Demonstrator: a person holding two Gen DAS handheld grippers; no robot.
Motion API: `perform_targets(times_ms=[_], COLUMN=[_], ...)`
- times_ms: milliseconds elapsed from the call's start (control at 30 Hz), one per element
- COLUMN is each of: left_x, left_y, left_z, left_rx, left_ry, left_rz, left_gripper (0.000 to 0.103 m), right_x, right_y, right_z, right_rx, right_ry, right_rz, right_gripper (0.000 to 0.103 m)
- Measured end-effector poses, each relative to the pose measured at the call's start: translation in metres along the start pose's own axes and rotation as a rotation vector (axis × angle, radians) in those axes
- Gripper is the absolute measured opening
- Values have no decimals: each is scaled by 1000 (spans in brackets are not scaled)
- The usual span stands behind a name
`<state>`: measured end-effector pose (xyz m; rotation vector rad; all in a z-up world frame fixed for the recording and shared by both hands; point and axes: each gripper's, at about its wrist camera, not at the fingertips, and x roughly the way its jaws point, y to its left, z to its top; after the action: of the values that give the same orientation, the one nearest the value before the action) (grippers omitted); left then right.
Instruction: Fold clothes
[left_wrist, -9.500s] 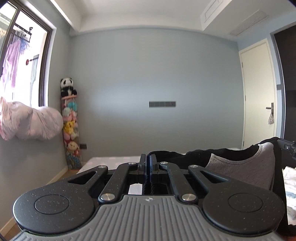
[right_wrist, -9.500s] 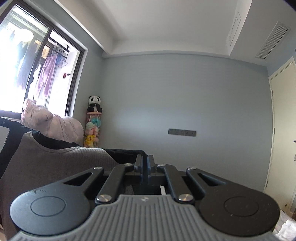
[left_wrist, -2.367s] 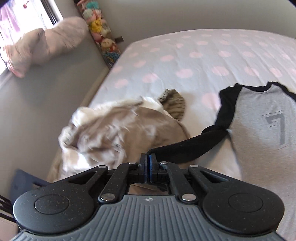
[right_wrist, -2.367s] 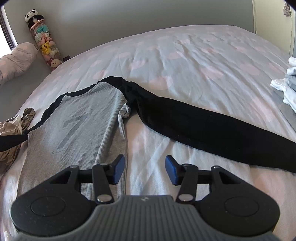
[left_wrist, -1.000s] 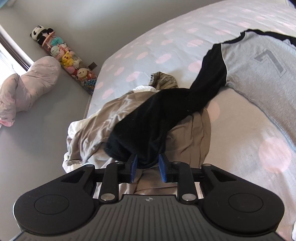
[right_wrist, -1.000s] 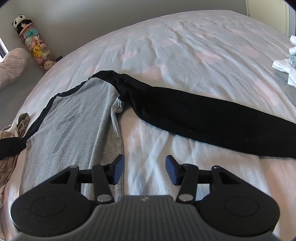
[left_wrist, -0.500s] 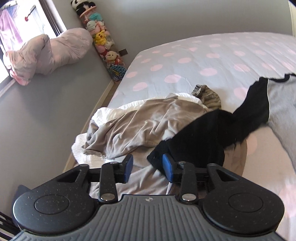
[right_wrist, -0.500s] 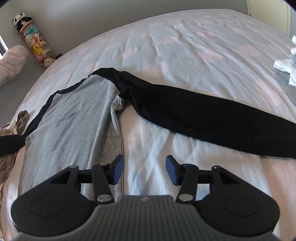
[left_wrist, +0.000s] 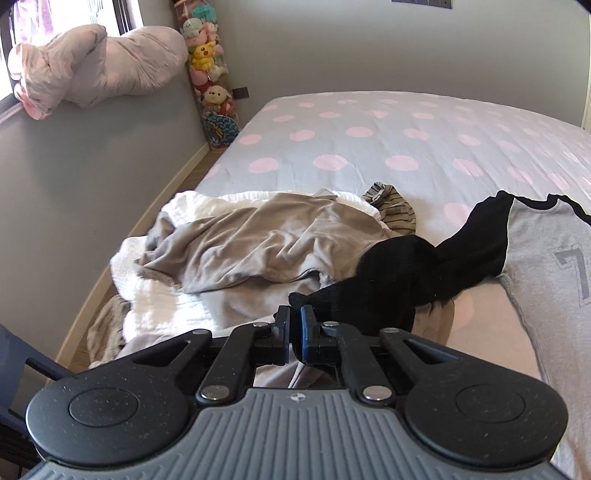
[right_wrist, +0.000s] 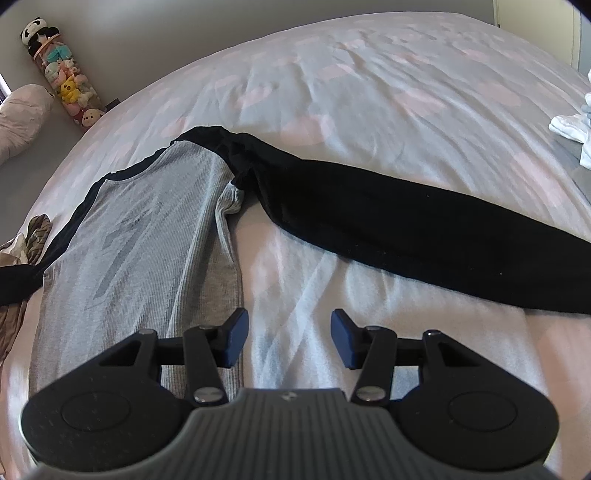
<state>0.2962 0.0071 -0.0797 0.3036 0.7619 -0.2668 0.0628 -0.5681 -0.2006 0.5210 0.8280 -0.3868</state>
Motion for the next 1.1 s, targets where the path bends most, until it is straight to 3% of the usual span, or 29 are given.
perform_targets(times_ms=[233,433,667,733,867,1033,1067,1100], left_x=[-17,-15,-19,-13,10,38,40,40], left_y=[25,38,20,14,6,10,11,13], left_z=[-40,-60,-32,-23,-12,-3,-1,0], left_rx=[-45,-93,22,66,114,79,59,36], left_ry=[76,108,33,28,47,77,76,71], left_rz=[104,125,94,93,81,52,24,-9], left_gripper=[0,1,30,43,51,47,43,27], right_x=[-5,-8,-8,-8,-6,-3,-2,-1], right_y=[0,0,1,1,1,1,1,1], right_z=[0,-1,0,0,0,0,0,0], right_rx=[-1,-3,-6,-5,-6,-8,-8,-8], right_ry=[-17,-26,-25,-24,-18,-6,-2,1], right_rz=[7,8,3,2,0,-5,-6,-8], right_gripper=[53,53,53,53,53,53,53,54])
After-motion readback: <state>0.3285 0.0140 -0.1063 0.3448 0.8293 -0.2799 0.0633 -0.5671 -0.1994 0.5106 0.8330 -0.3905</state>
